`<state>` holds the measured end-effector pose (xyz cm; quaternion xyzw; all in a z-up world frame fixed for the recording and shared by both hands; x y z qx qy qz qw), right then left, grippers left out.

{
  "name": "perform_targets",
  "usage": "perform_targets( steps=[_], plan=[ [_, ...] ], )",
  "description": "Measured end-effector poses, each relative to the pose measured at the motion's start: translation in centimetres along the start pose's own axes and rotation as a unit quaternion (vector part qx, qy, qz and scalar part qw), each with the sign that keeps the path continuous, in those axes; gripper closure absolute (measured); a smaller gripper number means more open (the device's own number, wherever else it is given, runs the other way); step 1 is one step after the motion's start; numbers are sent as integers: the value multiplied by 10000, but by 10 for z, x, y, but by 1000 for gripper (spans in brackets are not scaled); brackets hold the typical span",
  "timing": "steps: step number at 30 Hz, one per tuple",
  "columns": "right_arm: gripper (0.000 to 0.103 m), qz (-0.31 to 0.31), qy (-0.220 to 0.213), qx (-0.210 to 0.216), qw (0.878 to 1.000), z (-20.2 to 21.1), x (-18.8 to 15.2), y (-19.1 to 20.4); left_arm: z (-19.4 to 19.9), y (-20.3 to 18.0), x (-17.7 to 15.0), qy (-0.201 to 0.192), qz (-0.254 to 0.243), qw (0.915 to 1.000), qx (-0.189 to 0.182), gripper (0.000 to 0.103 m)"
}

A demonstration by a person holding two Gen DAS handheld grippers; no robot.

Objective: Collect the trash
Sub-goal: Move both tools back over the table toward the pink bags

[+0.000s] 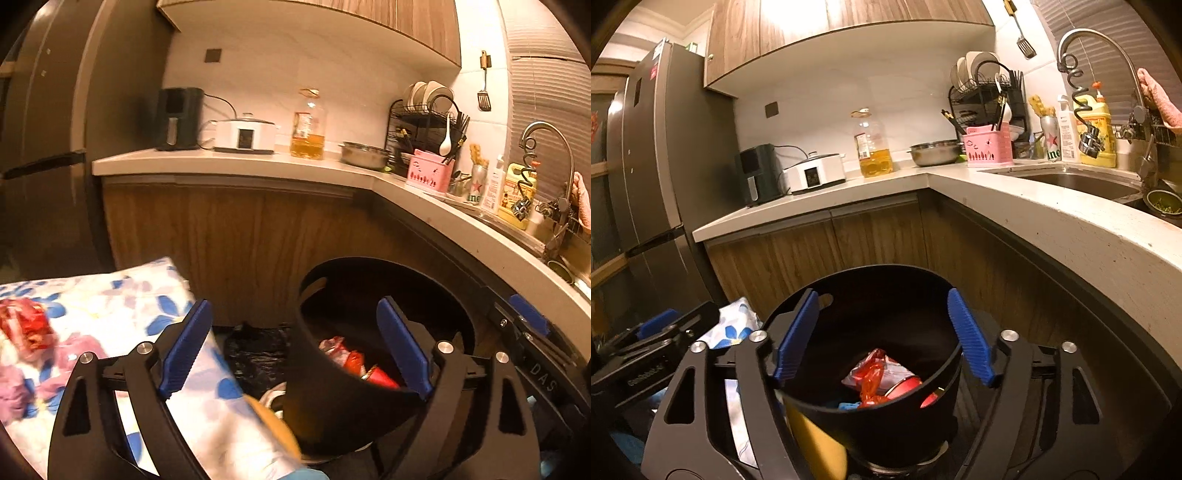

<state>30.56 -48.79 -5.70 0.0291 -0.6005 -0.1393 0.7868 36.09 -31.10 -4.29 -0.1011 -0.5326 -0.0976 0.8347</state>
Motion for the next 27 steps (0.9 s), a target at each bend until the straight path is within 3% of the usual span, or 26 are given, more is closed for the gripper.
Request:
perform_targets(
  steps=[5,13,20,27],
  plan=[
    [20,77,-30,64,9999,19,-4,17,28,22,-8,-79,77,9995,280,7],
    [15,84,42,419,9991,47,-18,59,71,72,-29,-137,228,9957,888,6],
    [15,207,147,748,9969,57,-37,107,105,143,-49,-204,375,9846,1695,6],
    [15,449,321,1095,9924,52,-60,168,125,202,-62,-179,502,9743,2187,6]
  ],
)
Point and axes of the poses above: each gripper's, at about its wrist camera, not at the fingertips, and z roughly against the way its jaws point, y to its left, x to its top, the point moved 8 cm from there along -z, roughly the way its jaws point, and after that the axes turned 6 degrees about x, right-handed, at the moved point
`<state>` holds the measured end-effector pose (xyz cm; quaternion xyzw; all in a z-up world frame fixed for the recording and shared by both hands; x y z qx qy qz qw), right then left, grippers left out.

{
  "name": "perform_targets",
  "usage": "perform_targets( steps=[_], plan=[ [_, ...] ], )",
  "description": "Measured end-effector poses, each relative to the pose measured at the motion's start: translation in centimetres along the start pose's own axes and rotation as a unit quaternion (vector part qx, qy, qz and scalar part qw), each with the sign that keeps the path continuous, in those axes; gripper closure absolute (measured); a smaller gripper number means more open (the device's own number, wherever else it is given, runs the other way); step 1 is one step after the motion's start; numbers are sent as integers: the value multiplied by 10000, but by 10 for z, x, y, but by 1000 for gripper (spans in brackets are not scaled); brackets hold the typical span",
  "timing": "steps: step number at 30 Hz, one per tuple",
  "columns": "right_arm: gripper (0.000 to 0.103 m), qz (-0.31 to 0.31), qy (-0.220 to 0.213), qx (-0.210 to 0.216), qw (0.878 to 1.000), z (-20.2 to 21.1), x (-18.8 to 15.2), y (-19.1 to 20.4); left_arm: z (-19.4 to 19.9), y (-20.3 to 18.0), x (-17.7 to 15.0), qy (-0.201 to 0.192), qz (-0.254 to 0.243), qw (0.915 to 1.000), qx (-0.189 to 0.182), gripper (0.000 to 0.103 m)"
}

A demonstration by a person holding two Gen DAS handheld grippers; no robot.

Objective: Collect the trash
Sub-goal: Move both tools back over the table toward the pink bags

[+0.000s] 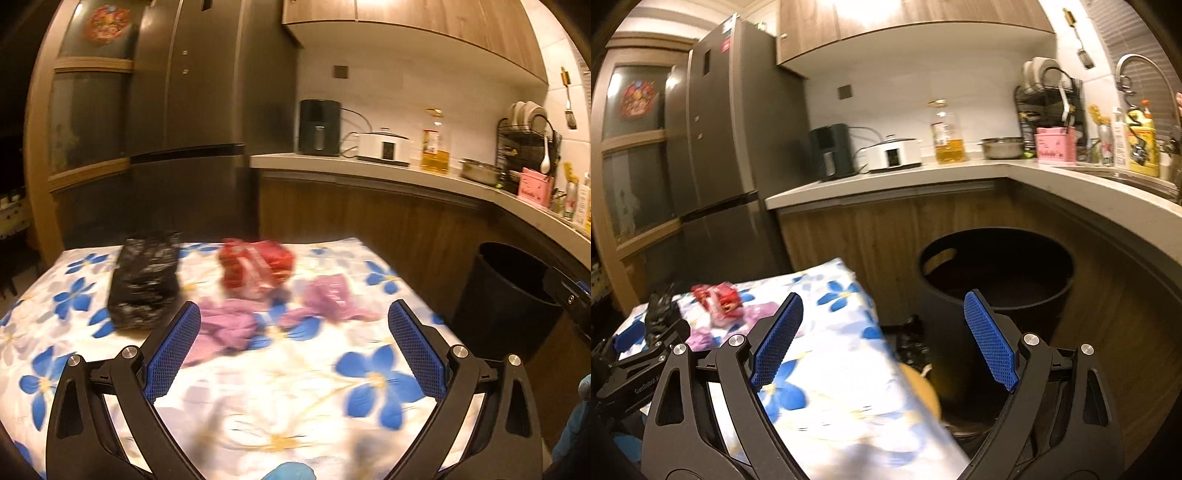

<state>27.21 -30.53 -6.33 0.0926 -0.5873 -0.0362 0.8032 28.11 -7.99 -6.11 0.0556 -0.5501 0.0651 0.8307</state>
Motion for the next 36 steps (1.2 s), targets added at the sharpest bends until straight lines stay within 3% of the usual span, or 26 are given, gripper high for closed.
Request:
perform_targets(
  steps=[9,13,20,24,27,29,30,36],
  plan=[
    [15,118,182,292,9993,-38,-12,56,-40,34,-1,130,-99,9995,272,6],
    [15,168,229,322,9991,-54,-15,67,-65,38,-6,268,-236,9983,457,12],
    [15,208,379,381,9983,-82,-22,81,-100,50,-29,982,-57,9940,484,36],
    [15,259,506,445,9974,-99,-27,90,-111,54,-40,1281,75,9909,416,43],
    [15,302,594,495,9965,-108,-31,96,-113,53,-45,1359,68,9901,332,54],
    [15,328,676,561,9956,-116,-35,102,-113,52,-46,1389,67,9899,277,77],
    [16,353,718,605,9950,-120,-37,106,-112,52,-46,1386,81,9900,247,83],
    [34,554,1006,747,9906,-144,-47,127,-82,69,-32,997,461,9936,269,91]
  ],
)
Point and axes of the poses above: each gripper's, at about its wrist camera, not at the fingertips, and z roughly against the way its jaws point, y to its left, x to its top, the point moved 8 cm from there along -z, roughly the way its jaws point, and after that the axes turned 6 degrees about x, right-handed, at the moved point
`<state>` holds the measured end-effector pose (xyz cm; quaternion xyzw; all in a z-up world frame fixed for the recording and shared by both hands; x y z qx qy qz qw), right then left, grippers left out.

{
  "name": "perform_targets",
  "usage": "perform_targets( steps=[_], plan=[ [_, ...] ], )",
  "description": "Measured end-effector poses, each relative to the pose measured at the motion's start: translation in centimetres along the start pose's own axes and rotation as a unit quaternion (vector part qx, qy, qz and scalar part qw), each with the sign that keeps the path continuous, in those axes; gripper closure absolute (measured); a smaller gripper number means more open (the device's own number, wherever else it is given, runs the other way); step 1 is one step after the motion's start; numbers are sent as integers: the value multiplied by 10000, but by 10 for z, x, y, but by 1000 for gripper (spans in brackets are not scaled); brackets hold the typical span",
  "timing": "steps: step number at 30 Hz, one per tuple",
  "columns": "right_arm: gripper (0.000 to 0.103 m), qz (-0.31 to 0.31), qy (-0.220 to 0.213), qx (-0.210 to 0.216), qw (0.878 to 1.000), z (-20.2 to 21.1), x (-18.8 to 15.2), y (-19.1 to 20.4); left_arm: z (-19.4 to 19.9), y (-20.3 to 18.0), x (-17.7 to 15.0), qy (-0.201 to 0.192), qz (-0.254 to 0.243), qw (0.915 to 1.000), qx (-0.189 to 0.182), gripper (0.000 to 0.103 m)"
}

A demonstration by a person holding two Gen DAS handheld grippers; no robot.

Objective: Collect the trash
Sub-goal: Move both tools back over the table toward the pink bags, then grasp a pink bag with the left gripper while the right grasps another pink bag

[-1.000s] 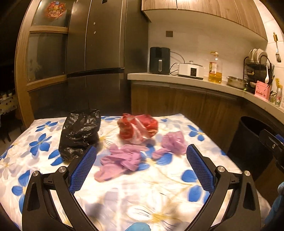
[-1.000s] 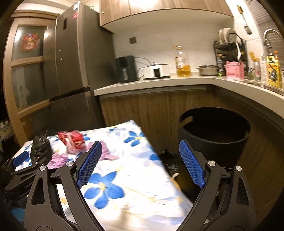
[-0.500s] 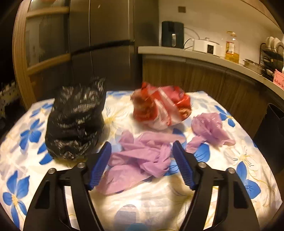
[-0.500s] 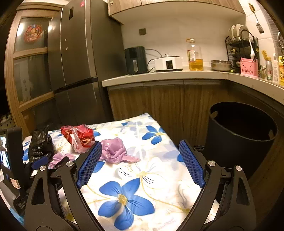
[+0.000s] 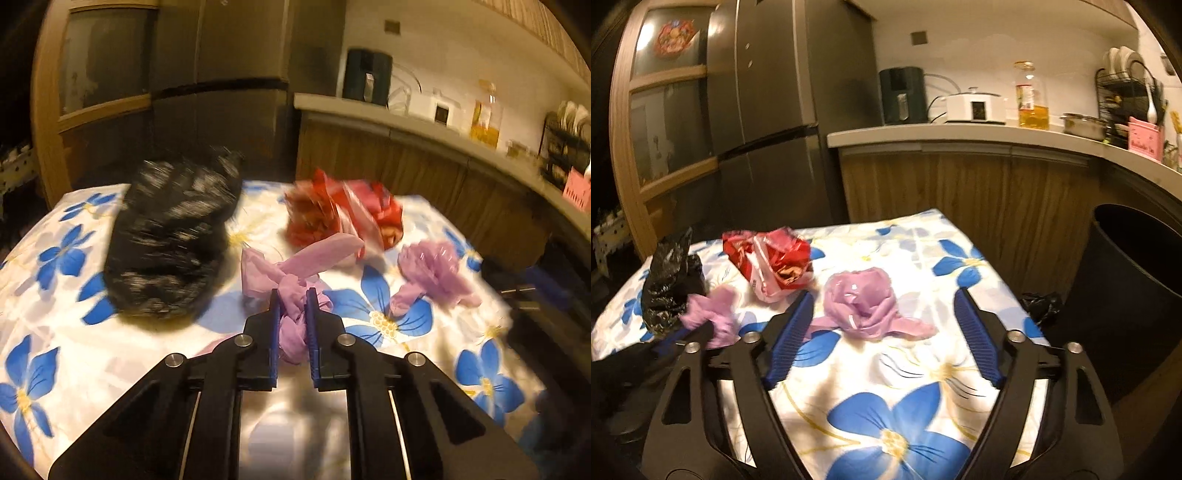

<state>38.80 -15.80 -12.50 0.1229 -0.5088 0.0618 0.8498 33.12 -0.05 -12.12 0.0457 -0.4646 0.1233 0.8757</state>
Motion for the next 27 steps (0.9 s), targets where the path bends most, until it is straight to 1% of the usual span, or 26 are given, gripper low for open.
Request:
perform_targets(
  steps=[2,4,5,7,8,10,11,13,15,19,21,27],
  plan=[
    [38,44,94,47,9999,-10,-1,5,18,6,4,-189,107,9998,-22,91],
    [46,94,206,69,9997,-20,-3,9,30,10,7,-334,171,9993,-25,91],
    [48,109,251,70,9996,-23,-3,10,36,13,9,-404,194,9990,-27,91],
    [56,137,336,79,9993,-29,-6,12,44,16,12,-491,259,9985,-39,91],
    [58,146,395,85,9991,-34,-7,13,44,16,14,-505,273,9983,-42,91],
    [68,138,524,101,9985,-41,-11,13,48,19,17,-542,315,9980,-49,91],
    [71,130,590,95,9981,-45,-12,13,50,20,18,-557,327,9979,-52,91],
    [86,109,685,115,9975,-48,-15,12,50,20,20,-567,330,9978,-45,91],
    [92,99,692,172,9974,-48,-16,12,50,22,19,-556,318,9979,-33,91],
    [98,85,518,218,9984,-39,-10,13,52,24,18,-526,308,9981,11,92],
    [99,73,376,237,9990,-29,-5,12,55,23,18,-534,289,9981,30,92],
    [100,90,135,326,9993,2,5,11,63,20,18,-552,283,9981,32,92]
  ],
)
Point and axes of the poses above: each gripper's, at about its wrist camera, not at the fingertips, and z roughly against the way its jaws point, y to its left, x to its top, the point moved 8 cm from there along -z, roughly the way its jaws point, and after that the axes turned 6 degrees about x, right-handed, at the moved point
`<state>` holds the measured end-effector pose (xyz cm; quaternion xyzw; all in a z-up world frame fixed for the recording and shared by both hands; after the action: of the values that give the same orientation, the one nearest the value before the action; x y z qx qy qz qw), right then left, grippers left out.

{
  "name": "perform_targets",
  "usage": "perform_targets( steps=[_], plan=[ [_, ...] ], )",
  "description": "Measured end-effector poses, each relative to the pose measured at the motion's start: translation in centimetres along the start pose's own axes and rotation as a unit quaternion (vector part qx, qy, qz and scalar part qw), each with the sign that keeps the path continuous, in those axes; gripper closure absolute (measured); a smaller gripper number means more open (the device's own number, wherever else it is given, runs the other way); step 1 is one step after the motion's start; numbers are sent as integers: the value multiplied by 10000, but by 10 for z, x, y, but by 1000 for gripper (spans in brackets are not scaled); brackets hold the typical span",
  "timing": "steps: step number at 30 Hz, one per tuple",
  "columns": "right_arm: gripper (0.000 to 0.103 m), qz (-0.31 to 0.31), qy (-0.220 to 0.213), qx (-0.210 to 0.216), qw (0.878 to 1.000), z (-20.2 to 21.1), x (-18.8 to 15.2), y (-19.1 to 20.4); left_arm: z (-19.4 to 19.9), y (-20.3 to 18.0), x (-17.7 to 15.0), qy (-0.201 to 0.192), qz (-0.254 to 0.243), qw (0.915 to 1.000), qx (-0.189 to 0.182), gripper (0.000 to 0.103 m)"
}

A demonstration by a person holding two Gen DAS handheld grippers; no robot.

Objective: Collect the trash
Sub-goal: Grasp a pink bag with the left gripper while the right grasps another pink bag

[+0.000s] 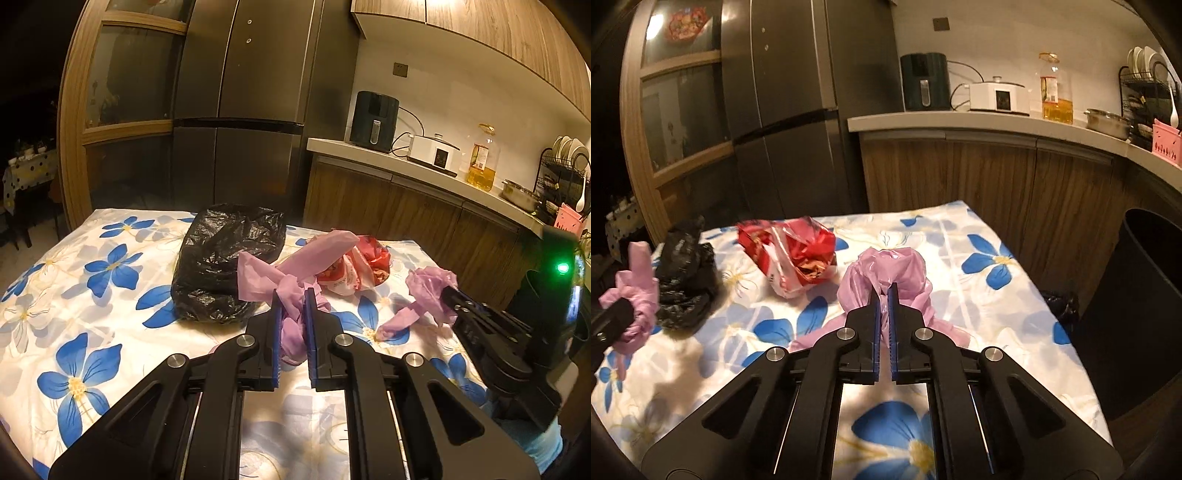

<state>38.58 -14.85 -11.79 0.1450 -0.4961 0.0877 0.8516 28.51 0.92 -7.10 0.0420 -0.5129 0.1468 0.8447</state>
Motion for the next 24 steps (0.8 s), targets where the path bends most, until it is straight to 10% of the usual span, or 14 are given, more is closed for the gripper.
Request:
perform_targets(
  steps=[24],
  plan=[
    [100,-178,-739,76,9971,131,10,-32,48,-42,-5,-92,-206,9995,-211,92]
  ],
)
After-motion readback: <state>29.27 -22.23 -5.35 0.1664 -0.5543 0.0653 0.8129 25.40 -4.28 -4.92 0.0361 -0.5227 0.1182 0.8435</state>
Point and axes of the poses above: each gripper's, at about its wrist camera, not at the fingertips, and z roughly against the way its jaws point, y to its left, x to its top, the point moved 8 cm from there along -z, roughly the way its jaws point, and after that the axes turned 6 degrees about x, right-handed, at the moved point
